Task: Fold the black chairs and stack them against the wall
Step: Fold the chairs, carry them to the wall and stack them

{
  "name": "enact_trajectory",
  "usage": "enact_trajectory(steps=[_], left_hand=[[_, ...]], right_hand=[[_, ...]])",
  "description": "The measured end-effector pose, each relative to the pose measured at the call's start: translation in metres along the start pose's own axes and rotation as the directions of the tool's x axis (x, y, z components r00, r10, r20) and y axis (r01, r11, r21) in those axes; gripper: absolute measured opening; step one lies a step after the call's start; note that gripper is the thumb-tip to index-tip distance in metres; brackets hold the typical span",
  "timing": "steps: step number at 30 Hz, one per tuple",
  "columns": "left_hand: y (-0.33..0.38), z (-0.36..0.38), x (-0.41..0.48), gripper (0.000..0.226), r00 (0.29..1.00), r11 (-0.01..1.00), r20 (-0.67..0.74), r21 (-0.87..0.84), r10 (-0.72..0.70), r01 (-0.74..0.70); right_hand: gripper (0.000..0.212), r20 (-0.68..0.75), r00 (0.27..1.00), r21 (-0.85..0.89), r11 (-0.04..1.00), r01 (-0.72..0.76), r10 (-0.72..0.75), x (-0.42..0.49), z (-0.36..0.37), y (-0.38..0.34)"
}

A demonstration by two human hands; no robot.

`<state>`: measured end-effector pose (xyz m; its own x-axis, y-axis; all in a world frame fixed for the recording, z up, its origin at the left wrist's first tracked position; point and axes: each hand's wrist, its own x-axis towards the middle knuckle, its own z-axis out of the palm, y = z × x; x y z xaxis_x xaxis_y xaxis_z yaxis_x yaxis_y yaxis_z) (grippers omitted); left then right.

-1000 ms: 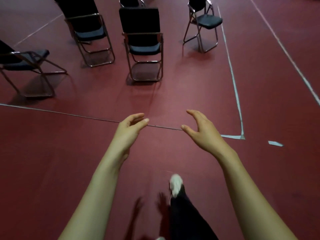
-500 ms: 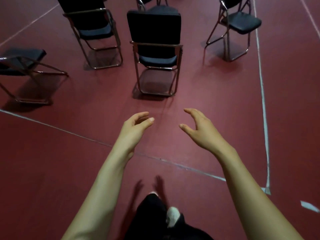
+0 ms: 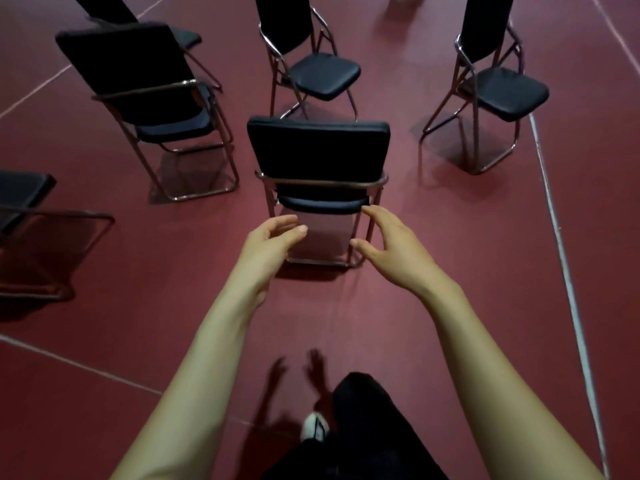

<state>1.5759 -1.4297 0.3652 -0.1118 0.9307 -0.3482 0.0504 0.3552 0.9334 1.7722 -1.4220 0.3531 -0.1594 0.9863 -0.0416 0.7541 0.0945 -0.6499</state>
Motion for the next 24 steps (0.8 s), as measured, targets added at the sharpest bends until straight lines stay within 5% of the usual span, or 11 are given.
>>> enact_trajectory(steps=[8, 16, 24], left_hand=[[0.100, 0.022, 0.240, 0.033, 0.990, 0.989, -0.047, 0.072, 0.135, -0.132], [0.153, 0.056, 0.480, 0.057, 0.999, 0.903, 0.023, 0.429, -0.031, 0.018], [0.162, 0.070, 0.667, 0.067, 0.988, 0.676, 0.092, 0.737, -0.125, 0.017]], right_hand=[[0.053, -0.126, 0.990, -0.026, 0.998, 0.061, -0.064, 0.254, -0.042, 0.038], [0.062, 0.137, 0.990, -0.096, 0.995, -0.033, 0.046, 0.483, -0.039, 0.083], [0.064, 0.242, 0.934, -0.205, 0.955, -0.217, 0.264, 0.640, -0.015, 0.135]])
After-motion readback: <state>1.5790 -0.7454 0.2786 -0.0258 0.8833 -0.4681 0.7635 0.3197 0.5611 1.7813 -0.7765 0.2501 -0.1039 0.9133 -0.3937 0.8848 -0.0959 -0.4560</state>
